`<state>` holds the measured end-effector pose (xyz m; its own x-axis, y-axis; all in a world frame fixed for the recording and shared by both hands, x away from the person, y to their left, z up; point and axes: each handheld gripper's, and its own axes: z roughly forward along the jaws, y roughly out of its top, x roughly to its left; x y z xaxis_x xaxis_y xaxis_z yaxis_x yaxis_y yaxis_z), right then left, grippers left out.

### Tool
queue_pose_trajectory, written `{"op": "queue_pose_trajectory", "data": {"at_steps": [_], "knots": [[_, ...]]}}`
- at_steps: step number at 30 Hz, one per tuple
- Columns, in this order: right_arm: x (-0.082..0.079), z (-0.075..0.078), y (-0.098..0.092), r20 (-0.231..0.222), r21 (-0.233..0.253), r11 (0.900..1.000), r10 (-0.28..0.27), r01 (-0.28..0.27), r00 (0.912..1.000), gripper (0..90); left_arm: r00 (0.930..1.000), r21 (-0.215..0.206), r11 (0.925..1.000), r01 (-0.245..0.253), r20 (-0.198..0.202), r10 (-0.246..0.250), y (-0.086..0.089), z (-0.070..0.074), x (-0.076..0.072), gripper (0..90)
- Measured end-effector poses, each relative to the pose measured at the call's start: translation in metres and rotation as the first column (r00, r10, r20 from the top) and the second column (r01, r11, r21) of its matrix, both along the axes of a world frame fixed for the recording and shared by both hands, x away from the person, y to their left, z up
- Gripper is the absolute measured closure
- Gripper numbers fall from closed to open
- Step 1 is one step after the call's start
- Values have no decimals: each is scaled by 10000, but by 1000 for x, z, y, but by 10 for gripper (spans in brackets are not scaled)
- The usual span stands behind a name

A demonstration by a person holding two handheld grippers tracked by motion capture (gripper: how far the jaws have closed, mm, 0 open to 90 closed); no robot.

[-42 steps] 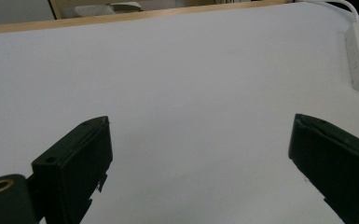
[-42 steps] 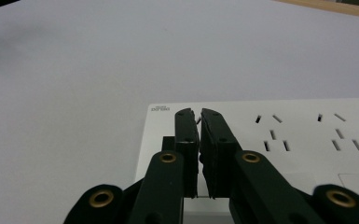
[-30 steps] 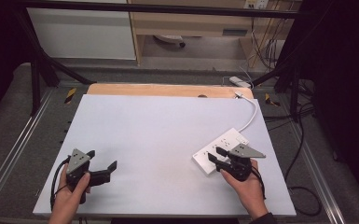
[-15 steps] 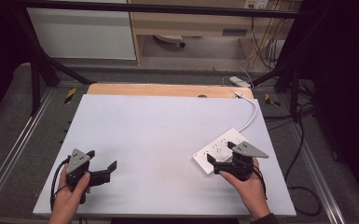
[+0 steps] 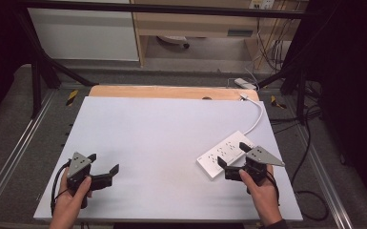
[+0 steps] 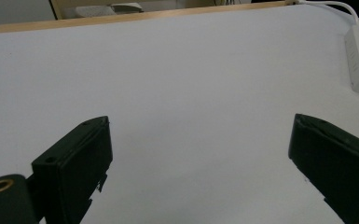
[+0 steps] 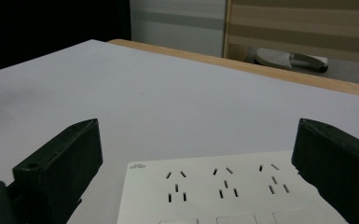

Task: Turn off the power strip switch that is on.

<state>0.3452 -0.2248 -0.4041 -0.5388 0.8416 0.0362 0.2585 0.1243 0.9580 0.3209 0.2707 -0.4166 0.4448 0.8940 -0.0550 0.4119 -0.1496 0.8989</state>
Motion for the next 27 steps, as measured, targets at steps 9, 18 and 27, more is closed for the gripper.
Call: {"op": "queue_pose_trajectory", "data": {"at_steps": [9,18,27], "knots": [[-5,6,-14,192,260,9996,-57,52,9998,53,10000,-78,10000,18,79,-18,1,1,-1,62],[-9,10,-30,231,485,9985,-255,244,9994,60,10000,-112,9999,-25,73,26,3,1,-1,62],[-13,12,-52,379,550,9968,-607,586,9974,61,9999,-112,9999,29,98,-28,3,1,-2,61]]}}
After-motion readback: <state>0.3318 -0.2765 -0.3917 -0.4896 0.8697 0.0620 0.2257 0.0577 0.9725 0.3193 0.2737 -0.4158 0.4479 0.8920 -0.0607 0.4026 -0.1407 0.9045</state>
